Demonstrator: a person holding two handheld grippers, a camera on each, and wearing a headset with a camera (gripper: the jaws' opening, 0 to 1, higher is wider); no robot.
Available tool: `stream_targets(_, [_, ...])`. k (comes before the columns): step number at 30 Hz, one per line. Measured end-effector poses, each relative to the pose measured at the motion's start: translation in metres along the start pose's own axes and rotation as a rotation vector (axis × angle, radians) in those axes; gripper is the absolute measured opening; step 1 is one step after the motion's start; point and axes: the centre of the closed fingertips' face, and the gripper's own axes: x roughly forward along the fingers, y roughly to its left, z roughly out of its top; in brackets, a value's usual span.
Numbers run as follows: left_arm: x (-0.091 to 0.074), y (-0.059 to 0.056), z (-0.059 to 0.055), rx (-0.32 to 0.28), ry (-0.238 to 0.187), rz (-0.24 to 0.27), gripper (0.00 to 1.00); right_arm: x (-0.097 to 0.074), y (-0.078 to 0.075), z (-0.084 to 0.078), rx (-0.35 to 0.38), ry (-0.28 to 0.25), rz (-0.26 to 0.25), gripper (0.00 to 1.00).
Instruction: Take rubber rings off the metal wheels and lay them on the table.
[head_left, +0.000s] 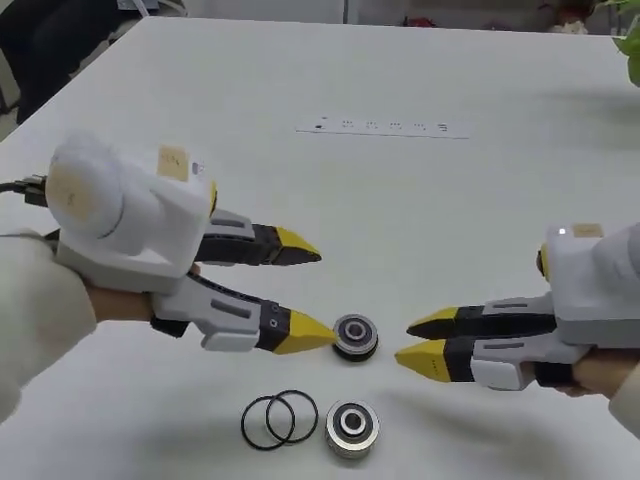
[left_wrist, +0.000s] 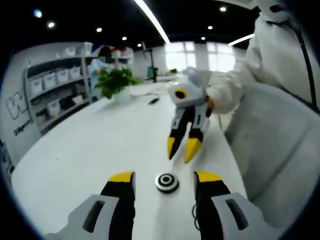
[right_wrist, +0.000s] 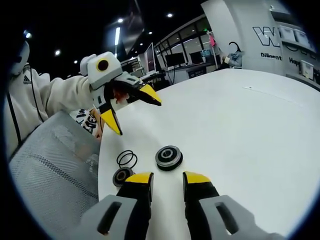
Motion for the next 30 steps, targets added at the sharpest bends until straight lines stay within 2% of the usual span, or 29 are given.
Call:
stream_targets(4, [0.008, 0.0, -0.003, -0.004, 0.001, 0.0, 0.42, 0.003, -0.002, -0.002, 0.003, 0.003, 0.002, 0.2])
stream_targets(6, [0.012, -0.003, -0.005, 0.011, 0.011, -0.011, 0.38, 0.004, -0.002, -0.002, 0.001, 0.005, 0.004, 0.2])
stream_targets(12, [0.023, -0.006, -0.012, 0.012, 0.029, -0.027, 0.35, 0.007, -0.002, -0.004, 0.008, 0.005, 0.01, 0.2])
stream_targets(20, [0.031, -0.003, -0.017, -0.003, 0.034, -0.022, 0.26, 0.011, -0.001, -0.005, 0.01, 0.006, 0.018, 0.2])
stream_targets(30, [0.041, 0.001, -0.027, -0.036, 0.048, -0.033, 0.25, 0.017, -0.002, -0.004, 0.015, 0.003, 0.023, 0.2])
